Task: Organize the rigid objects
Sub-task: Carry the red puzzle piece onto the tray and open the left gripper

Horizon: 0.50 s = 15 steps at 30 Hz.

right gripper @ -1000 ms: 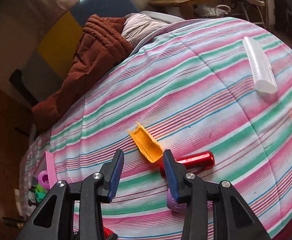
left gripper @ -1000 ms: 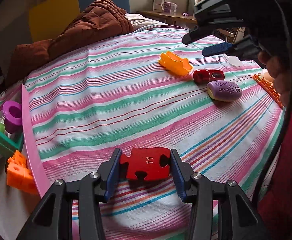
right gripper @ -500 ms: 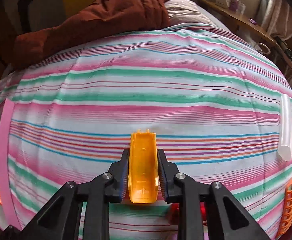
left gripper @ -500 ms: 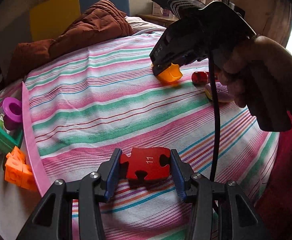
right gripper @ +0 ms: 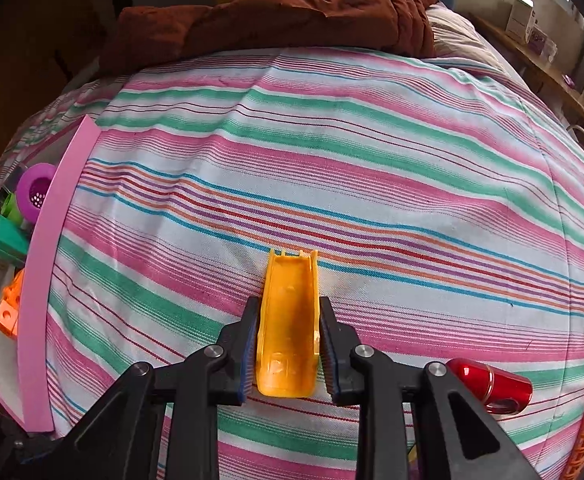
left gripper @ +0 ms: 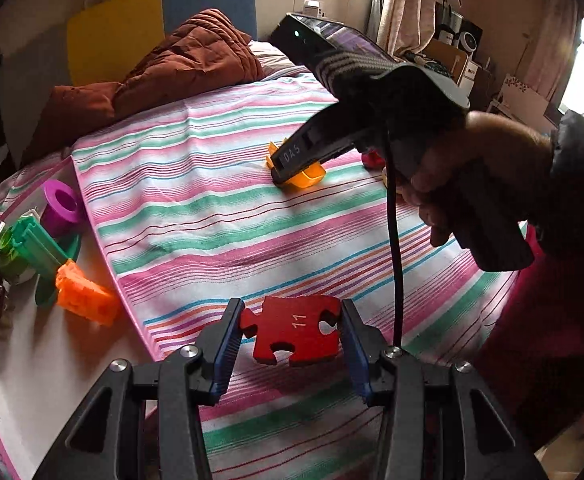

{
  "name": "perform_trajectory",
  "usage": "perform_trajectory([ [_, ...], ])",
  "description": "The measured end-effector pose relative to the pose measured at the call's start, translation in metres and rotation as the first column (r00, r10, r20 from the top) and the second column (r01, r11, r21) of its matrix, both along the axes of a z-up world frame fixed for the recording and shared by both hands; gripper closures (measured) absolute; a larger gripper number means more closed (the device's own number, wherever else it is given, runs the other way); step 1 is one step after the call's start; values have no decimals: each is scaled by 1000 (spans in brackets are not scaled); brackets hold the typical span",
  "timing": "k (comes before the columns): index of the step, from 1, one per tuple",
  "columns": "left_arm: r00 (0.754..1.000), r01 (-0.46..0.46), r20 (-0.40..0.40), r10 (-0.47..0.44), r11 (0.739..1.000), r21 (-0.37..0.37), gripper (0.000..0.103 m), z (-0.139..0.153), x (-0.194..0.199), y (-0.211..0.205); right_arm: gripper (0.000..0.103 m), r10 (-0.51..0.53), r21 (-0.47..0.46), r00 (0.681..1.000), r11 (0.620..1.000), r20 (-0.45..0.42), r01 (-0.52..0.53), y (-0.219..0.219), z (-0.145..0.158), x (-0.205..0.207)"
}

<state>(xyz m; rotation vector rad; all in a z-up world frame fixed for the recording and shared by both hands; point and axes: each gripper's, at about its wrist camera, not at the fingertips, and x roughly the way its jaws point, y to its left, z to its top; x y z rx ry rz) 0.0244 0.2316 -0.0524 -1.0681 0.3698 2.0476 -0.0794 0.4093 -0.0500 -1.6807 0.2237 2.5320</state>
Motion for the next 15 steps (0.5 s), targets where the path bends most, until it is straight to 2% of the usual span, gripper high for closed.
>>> perform_trajectory([
  [7,998,-54,-11,55,997,58,55,26,-1,-28,76,61,104,998,993,-33,-57,-10,0,10],
  [15,985,-171,-12,173,982,83,55,45,-8,-62,76,104,177,993,980,-54,-93,-17,0,12],
])
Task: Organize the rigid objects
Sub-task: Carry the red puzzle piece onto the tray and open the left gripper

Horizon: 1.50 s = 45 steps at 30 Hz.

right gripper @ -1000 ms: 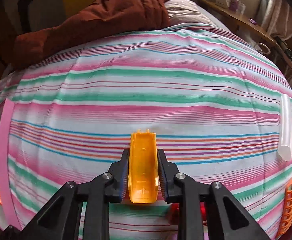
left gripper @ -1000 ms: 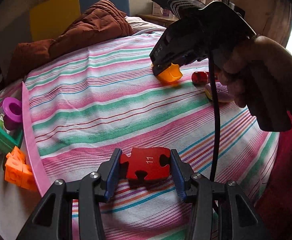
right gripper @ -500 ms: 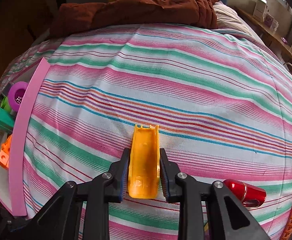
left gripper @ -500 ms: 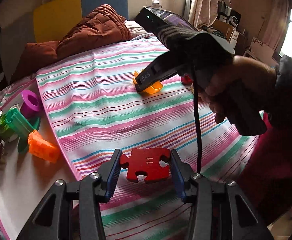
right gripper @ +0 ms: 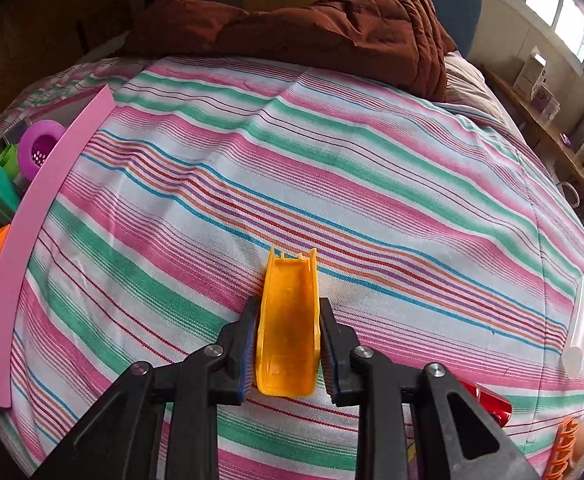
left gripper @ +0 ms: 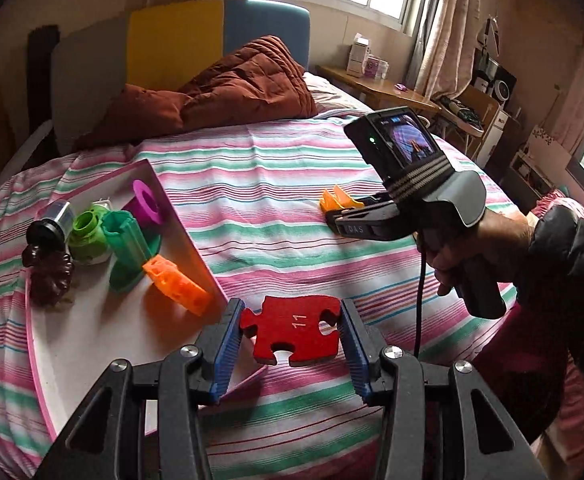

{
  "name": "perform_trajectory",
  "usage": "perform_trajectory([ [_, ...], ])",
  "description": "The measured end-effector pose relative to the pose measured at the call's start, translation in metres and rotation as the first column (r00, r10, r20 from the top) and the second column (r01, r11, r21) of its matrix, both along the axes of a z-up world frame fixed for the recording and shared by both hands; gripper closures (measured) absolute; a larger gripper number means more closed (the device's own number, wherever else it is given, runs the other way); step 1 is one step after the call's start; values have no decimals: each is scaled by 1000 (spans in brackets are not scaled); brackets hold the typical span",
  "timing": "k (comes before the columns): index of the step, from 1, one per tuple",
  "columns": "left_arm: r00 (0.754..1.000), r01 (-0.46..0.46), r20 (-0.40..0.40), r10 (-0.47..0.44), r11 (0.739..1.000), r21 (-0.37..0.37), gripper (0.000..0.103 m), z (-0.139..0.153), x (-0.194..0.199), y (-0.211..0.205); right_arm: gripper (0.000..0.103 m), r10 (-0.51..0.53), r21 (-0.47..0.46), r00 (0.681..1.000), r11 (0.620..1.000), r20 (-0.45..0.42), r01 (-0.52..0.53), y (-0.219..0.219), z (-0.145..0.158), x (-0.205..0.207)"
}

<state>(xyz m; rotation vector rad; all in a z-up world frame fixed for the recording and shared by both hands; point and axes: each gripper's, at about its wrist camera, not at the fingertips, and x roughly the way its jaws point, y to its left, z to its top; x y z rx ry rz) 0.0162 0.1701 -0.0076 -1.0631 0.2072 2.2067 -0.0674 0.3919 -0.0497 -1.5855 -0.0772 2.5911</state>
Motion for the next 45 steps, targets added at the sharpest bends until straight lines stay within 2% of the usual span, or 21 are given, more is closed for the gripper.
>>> perform_trajectory([
  [2,999,-32,-9,32,999,-1,55,1,-6,-7,76,5,13,1000,1000,0,-5,-8,-4,-13],
  [7,994,-104,-10,104,995,8,55,1,-18,-29,76,5,14,1000,1000,0,-5,-9,-4,-13],
  [15,978,-207,30,206,978,23,55,-7,-33,-65,76,4,17,1000,1000,-2,-4,-9,-4,-11],
  [19,954,-293,69,290,955,36,55,-12,-48,-97,76,5,26,1000,1000,-1,-5,-10,-4,-12],
  [22,927,-368,102,362,929,43,55,-18,-60,-123,76,10,40,1000,999,0,-9,-12,-4,-13],
  [27,891,-437,155,426,898,45,55,-29,-73,-148,76,13,49,1000,999,0,-13,-12,-4,-12],
  [30,881,-448,189,434,893,40,55,-36,-80,-150,76,16,55,1000,998,0,-16,-13,-4,-12],
  [37,896,-420,171,411,907,20,55,-42,-106,-125,76,20,66,1000,998,0,-20,-14,-4,-13],
  [45,896,-415,166,411,910,-14,55,-53,-138,-103,76,25,73,1000,997,0,-25,-15,-4,-13],
])
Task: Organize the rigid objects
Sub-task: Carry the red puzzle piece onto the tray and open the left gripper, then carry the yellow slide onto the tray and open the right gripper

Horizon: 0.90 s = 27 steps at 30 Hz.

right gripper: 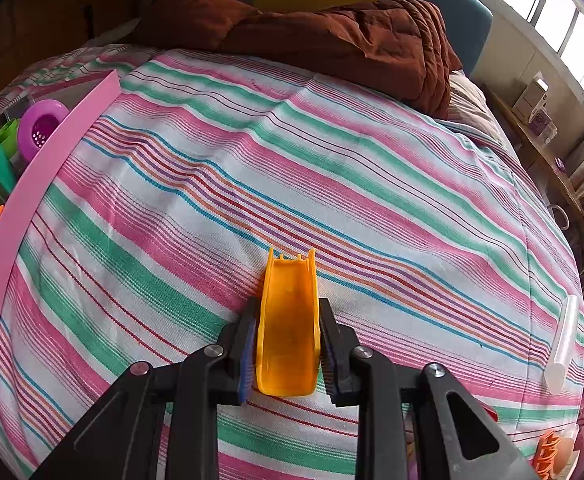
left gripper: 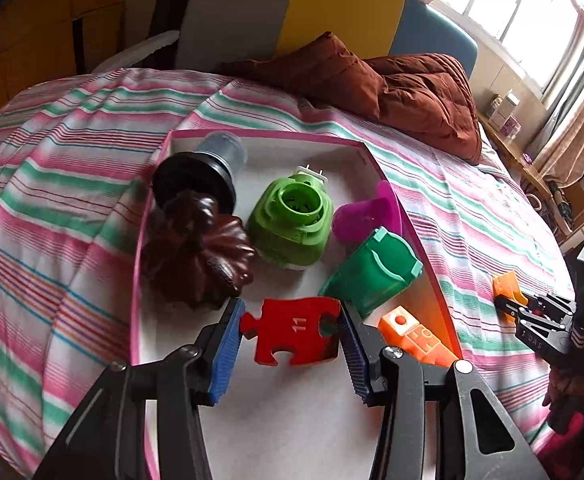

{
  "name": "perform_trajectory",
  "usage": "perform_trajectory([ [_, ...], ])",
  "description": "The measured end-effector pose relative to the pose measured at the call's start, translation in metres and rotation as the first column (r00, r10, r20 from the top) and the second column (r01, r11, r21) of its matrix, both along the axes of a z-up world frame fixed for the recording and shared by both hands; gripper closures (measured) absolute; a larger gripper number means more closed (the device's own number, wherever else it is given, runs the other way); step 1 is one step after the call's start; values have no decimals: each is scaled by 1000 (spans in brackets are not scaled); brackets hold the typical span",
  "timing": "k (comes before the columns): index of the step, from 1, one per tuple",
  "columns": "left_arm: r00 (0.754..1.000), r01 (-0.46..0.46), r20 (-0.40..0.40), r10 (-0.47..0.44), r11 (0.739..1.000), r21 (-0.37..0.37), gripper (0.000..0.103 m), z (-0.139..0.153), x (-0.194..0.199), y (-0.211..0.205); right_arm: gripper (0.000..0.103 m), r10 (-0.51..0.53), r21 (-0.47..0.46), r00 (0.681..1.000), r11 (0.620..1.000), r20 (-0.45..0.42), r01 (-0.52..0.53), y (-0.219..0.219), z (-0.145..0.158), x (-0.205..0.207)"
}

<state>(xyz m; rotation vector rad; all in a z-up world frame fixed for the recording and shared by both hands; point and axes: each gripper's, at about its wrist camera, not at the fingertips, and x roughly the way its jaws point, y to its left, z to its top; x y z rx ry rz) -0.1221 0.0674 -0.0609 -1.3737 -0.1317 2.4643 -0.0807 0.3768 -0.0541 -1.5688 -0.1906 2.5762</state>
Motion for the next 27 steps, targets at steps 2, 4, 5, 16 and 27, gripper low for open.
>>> perform_trajectory([
  [2,1000,5,-7,-5,1000,-14,55,-2,1,2,76,1,1,1000,1000,-1,-1,0,0,0],
  [4,1000,7,-12,-8,1000,-18,54,-2,4,2,76,1,1,1000,1000,-1,-1,0,0,0],
  [5,1000,8,-13,-8,1000,-18,53,-1,5,2,76,2,2,1000,1000,-1,-2,0,0,0],
  [16,994,-23,-107,14,997,-77,47,17,50,-17,76,13,26,1000,1000,-5,-13,-3,-1,-2],
  [27,989,-41,-144,23,991,-124,47,25,76,-30,76,-1,18,1000,1000,4,1,-3,-2,-3],
])
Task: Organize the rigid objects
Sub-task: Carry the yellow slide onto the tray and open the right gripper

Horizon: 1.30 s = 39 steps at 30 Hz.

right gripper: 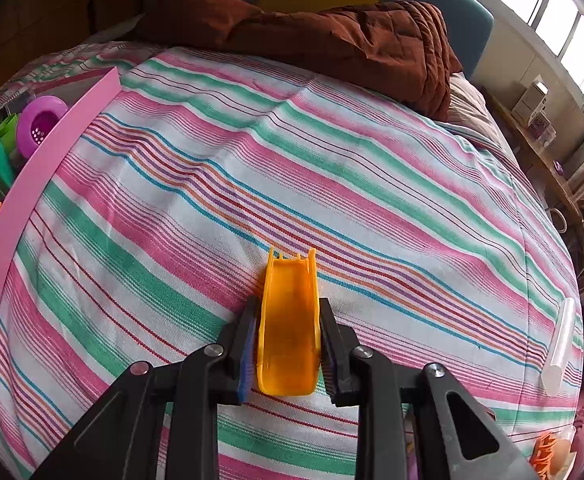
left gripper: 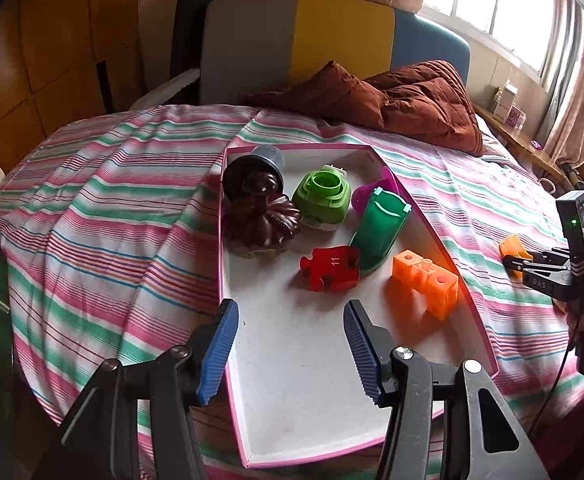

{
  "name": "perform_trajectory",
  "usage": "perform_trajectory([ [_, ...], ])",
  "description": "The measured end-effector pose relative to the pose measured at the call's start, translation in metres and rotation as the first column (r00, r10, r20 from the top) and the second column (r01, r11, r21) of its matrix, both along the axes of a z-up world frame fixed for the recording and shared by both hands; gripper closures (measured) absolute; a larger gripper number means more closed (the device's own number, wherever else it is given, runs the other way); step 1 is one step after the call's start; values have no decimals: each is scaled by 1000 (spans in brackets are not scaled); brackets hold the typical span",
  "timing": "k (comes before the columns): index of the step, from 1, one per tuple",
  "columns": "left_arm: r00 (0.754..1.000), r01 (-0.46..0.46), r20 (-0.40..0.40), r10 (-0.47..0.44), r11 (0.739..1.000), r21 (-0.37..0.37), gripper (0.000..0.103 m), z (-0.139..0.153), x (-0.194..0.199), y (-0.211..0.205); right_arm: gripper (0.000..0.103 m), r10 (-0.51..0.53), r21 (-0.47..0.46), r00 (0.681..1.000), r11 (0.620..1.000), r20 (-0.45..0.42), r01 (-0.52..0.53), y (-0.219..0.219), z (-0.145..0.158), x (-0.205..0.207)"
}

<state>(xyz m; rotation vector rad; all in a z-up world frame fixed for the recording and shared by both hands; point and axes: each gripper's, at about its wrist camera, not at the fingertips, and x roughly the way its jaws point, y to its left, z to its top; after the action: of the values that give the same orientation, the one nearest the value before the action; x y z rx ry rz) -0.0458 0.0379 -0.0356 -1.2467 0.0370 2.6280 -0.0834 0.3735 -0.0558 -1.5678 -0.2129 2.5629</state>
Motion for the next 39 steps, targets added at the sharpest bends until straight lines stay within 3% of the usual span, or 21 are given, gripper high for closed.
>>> perform_trajectory([
  [13,1000,5,0,-5,1000,6,47,2,6,-2,77,-69,23,995,997,70,68,-11,6,5],
  [16,1000,1,-1,-1,1000,7,47,2,7,-4,77,-95,-49,993,994,73,98,-13,13,8],
  [19,1000,-10,-6,10,1000,10,47,2,8,-7,77,-97,-135,995,986,12,98,-22,31,16],
  [22,1000,-31,-7,31,999,17,47,3,8,-13,77,-28,-239,998,971,-59,13,-43,56,22],
  [29,998,-58,-18,59,998,24,47,6,8,-24,77,240,-241,957,931,-164,-275,-139,93,21],
  [35,997,-76,-30,77,997,25,47,9,9,-32,77,387,-211,915,891,-111,-403,-205,72,4],
  [39,996,-86,-22,87,996,24,47,7,9,-37,77,396,-169,917,902,-47,-398,-222,48,-7],
])
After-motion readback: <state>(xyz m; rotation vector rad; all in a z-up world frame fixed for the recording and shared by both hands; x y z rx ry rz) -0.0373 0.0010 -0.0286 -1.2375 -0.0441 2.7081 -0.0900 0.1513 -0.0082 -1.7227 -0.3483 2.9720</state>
